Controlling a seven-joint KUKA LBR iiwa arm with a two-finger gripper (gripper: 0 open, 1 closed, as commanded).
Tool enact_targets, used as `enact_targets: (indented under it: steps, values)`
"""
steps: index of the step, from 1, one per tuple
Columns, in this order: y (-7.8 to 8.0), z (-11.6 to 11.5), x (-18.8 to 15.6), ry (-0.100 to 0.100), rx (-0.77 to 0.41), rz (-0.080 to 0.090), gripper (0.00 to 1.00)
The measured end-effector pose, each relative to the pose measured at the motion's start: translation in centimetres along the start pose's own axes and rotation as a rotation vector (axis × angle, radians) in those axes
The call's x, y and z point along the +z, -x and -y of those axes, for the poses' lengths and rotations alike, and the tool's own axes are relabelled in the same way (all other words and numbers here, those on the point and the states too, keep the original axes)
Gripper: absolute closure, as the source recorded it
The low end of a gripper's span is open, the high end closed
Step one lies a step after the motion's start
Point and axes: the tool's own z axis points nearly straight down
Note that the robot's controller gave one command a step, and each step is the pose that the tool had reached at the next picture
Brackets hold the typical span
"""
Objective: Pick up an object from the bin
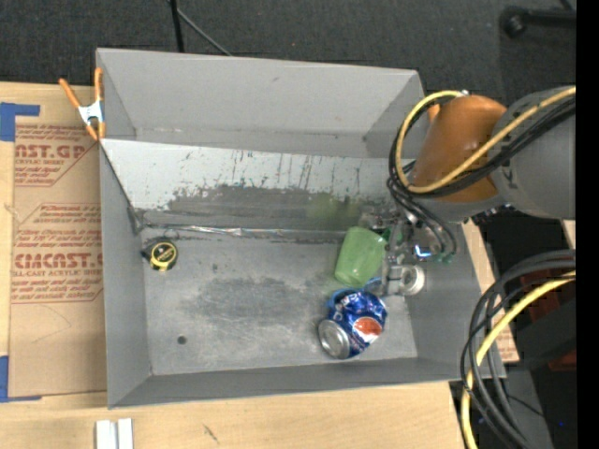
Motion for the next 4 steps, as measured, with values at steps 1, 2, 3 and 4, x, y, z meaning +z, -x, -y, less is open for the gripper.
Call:
enact_targets:
  steps: [1,2,3,4]
  values:
    - [-0.4,0.2,0.2,-0.001,0.150,-0.004,0.00]
    - [0.4,-0.8,3.0,-0.001,0.280,0.001,0.00]
    - [0.4,-0.9,3.0,-0.003,0.279,0.002,0.00]
    - [0.6,-0.8,2.7,-0.003,0.279,0.006,1.00]
